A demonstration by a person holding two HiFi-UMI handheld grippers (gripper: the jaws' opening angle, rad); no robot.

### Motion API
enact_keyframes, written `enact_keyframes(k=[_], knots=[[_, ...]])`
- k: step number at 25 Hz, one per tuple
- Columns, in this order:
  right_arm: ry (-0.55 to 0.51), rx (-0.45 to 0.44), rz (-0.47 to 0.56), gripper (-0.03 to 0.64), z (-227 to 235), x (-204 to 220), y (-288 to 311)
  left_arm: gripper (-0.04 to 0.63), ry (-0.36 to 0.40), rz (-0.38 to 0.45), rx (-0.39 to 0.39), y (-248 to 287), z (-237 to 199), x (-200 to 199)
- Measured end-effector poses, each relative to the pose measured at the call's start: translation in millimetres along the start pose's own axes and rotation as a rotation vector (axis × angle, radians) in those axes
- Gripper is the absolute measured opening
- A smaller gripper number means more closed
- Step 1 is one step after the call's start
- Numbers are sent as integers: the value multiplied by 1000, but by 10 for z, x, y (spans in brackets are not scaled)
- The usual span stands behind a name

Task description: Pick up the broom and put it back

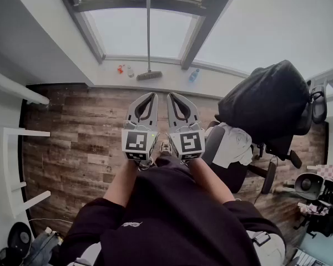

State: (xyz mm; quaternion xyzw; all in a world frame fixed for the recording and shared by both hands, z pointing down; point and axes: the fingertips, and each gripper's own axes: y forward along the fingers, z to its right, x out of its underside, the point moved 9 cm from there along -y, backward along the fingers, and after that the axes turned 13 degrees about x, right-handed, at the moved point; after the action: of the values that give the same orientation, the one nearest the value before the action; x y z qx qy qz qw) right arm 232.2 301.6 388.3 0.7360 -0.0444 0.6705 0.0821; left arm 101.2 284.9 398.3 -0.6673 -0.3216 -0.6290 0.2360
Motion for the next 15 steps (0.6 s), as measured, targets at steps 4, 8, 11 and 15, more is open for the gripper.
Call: enact_keyframes(k=[4,8,11,15], knots=[[-9,-3,-1,21,-35,7,-37,2,3,11,8,-33,34,-21],[-34,2,2,21,-75,40,-68,2,-8,8,9,-74,39,11],[-11,7,13,21,-107,37,-72,2,-15,11,4,-111,19,20],[-12,6,16,21,-145,36,-57,2,-24,10,-5,-159,-15,35]])
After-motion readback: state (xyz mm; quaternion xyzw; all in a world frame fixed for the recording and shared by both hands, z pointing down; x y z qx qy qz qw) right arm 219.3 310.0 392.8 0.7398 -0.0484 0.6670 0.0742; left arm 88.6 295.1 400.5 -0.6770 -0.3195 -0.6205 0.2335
